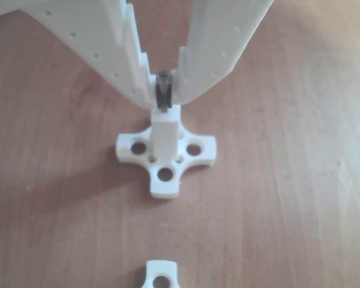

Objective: Grab the screw and set it in the hole.

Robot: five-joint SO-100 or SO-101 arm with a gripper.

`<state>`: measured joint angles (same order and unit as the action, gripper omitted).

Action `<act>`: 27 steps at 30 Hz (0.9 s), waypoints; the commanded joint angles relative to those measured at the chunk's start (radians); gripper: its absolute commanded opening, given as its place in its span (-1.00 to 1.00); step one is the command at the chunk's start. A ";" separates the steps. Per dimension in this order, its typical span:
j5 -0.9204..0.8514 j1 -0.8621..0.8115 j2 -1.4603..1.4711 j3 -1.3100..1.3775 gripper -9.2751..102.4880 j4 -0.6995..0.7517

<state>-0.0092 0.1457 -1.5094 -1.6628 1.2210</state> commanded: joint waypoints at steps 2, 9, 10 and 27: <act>-0.009 -0.012 -0.063 0.040 -0.91 0.014; 0.011 -0.012 -0.063 0.040 -0.78 0.025; 0.012 -0.011 -0.063 0.040 -0.78 0.025; 0.014 -0.043 -0.083 0.008 -0.67 0.002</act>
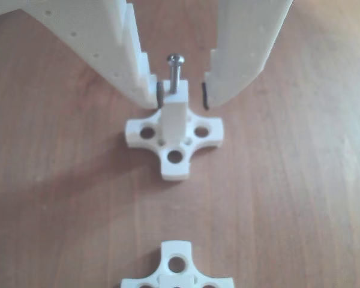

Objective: Grab the screw and set it in the hole.

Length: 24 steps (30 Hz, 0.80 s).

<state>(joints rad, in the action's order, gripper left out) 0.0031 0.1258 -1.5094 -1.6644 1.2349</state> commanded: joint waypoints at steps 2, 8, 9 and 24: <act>-0.002 -0.032 -0.106 0.005 -0.66 -0.006; -0.026 -0.060 -0.215 -0.051 -0.70 0.000; -0.029 -0.063 -0.229 -0.058 -0.72 0.000; -0.067 -0.123 -0.505 -0.233 -0.91 0.031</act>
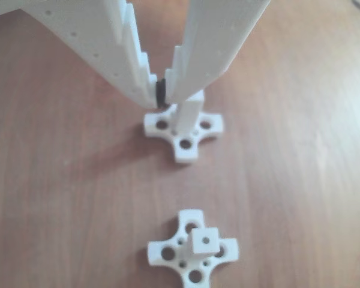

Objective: Grab the screw and set it in the hole.

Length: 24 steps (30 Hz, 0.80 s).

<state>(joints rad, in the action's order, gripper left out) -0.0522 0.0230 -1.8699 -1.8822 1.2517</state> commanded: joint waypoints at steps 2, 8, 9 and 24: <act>-0.014 -0.028 -0.186 -0.044 -0.91 0.021; -0.018 -0.031 -0.328 -0.126 -0.91 0.074; -0.018 -0.031 -0.353 -0.137 -0.91 0.081; -0.017 -0.057 -0.739 -0.437 -0.91 0.112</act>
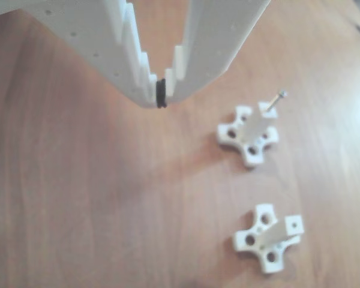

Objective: Grab the screw and set it in the hole.

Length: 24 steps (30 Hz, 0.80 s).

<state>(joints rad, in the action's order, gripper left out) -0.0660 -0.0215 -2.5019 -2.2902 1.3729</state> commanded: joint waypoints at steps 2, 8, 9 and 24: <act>-0.002 -0.020 -0.164 -0.074 -0.91 -0.014; -0.002 -0.055 -0.345 -0.218 -0.91 -0.035; -0.002 -0.061 -0.373 -0.241 -0.91 -0.043; 0.009 -0.078 -0.704 -0.506 -0.91 -0.087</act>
<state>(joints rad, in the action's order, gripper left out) -0.0660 -0.0905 -3.1753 -2.7934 1.3039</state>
